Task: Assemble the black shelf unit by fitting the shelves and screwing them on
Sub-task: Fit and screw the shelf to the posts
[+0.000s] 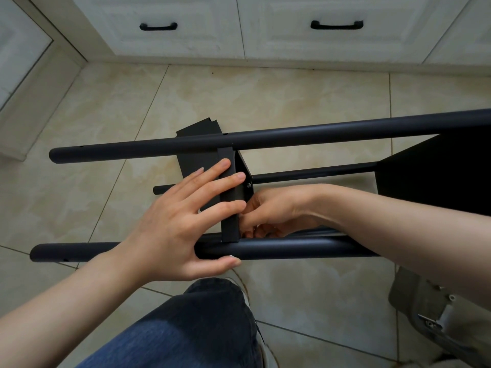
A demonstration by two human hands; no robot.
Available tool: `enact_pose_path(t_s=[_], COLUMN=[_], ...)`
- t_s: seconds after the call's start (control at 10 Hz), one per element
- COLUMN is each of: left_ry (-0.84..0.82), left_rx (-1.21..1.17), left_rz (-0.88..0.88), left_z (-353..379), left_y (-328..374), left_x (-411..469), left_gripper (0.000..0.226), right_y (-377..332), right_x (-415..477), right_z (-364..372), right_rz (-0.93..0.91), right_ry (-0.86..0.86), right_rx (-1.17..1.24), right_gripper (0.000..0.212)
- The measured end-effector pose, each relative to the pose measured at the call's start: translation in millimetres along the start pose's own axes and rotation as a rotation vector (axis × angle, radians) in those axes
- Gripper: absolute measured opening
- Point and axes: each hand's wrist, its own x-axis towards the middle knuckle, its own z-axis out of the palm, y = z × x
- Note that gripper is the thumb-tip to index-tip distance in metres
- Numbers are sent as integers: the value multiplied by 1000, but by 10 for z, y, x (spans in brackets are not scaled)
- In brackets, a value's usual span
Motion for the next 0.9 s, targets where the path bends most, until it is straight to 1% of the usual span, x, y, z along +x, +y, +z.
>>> enact_pose_path(t_s=[0.2, 0.3, 0.4, 0.5, 0.6, 0.7, 0.9], left_ry=[3, 2, 1, -1, -7, -7, -5], left_rx=[-3, 2, 1, 3, 5, 6, 0], left_rz=[-2, -3, -2, 0, -3, -3, -8], left_z=[3, -1, -2, -5, -8, -6, -3], left_y=[3, 3, 6, 6, 2, 2, 8], left_x=[-5, -2, 1, 0, 2, -1, 4], left_gripper=[66, 66, 67, 67, 67, 67, 66], right_y=[1, -4, 4, 3, 0, 2, 2], right_x=[-28, -50, -18, 11, -11, -46, -1], right_z=[-34, -66, -43, 0, -24, -58, -25], right_rz=[-32, -24, 2, 0, -6, -4, 23], right_ry=[-27, -55, -33, -26, -16, -57, -55], right_rx=[51, 48, 33, 58, 40, 38, 25], right_gripper=[26, 25, 27, 15, 16, 13, 18])
